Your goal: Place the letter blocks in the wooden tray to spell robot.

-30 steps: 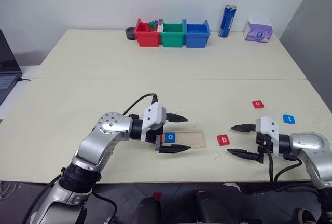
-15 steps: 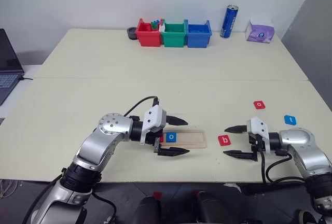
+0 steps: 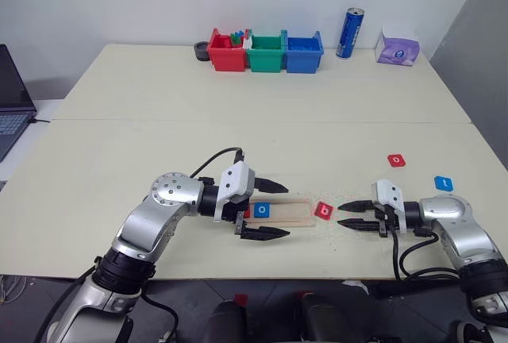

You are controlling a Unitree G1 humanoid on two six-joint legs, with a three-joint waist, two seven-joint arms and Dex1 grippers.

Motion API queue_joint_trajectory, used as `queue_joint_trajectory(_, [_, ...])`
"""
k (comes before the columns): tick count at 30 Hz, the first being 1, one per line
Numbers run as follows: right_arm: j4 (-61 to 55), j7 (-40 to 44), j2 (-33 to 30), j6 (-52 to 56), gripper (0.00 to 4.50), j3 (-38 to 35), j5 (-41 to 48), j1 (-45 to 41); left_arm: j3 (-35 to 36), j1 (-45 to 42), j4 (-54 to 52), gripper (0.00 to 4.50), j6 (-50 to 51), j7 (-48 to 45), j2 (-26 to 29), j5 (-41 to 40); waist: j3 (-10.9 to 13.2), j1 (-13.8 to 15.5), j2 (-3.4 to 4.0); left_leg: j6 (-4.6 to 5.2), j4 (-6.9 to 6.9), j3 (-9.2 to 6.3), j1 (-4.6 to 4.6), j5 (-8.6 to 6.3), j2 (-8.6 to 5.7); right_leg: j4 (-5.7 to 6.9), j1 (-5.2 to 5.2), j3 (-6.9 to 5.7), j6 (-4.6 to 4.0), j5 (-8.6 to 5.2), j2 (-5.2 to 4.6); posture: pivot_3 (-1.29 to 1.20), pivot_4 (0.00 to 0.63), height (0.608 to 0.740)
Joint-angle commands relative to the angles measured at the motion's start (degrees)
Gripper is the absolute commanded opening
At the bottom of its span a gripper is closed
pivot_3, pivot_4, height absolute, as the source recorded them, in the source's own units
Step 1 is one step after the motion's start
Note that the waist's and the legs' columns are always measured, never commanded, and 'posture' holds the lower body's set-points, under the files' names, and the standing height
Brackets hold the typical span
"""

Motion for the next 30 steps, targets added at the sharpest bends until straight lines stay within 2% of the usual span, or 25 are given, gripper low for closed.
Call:
queue_joint_trajectory(1, [0.0,0.9,-1.2,-1.2,0.35,-0.8,0.0,0.4,-0.1,-1.2,-1.0,4.50,-0.6,-0.3,-0.4,-0.3,0.0,0.0,0.00,0.00,0.00,0.00,0.00,0.00,0.00,0.00,0.00,0.00,0.00,0.00,0.00,0.00,0.150,0.740])
queue_joint_trajectory(2, [-0.3,0.8,-1.2,-1.2,0.04,-0.9,0.1,0.3,-0.1,-1.2,-1.0,4.50,-0.6,-0.4,-0.4,-0.3,0.0,0.0,0.00,0.00,0.00,0.00,0.00,0.00,0.00,0.00,0.00,0.00,0.00,0.00,0.00,0.00,0.150,0.740])
queue_joint_trajectory(3, [-0.6,0.7,-1.2,-1.1,0.01,-0.9,0.2,0.2,-0.1,-1.3,-1.0,4.50,-0.7,-0.4,-0.4,-0.4,0.0,0.0,0.00,0.00,0.00,0.00,0.01,0.00,0.00,0.01,0.00,0.00,0.00,0.00,0.00,0.00,0.150,0.740])
queue_joint_trajectory(14, [-4.3,0.1,-1.0,2.5,0.01,-1.0,1.7,-1.4,0.7,-1.7,-0.3,4.50,-1.0,-0.7,-0.1,-0.2,0.0,0.0,0.00,0.00,0.02,0.00,0.00,0.00,0.00,0.02,0.00,0.00,0.00,0.00,-0.01,0.00,0.150,0.740])
queue_joint_trajectory(18, [-3.6,1.0,-1.2,2.0,0.90,-1.1,1.9,-1.8,0.9,-1.5,-0.4,4.50,-1.0,-0.6,0.0,-0.3,0.0,0.0,0.00,0.00,0.02,0.00,0.00,0.00,0.00,0.02,0.00,-0.01,0.00,0.00,-0.01,0.00,0.150,0.740])
queue_joint_trajectory(28, [-3.0,-1.0,0.5,1.3,4.46,-0.9,1.3,-3.0,1.1,-1.5,-0.2,4.50,-1.2,-0.5,0.2,-0.3,0.0,0.0,0.00,0.00,0.03,0.00,0.01,0.00,0.00,0.03,0.00,-0.01,0.00,0.00,-0.01,0.00,0.150,0.740])
queue_joint_trajectory(30, [-2.7,-1.4,1.1,1.1,4.46,-0.6,1.1,-3.2,1.1,-1.6,-0.1,4.50,-1.2,-0.4,0.2,-0.3,0.0,0.0,0.00,0.00,0.03,0.00,0.00,0.00,0.00,0.03,0.00,-0.01,0.00,0.00,-0.01,0.00,0.150,0.740])
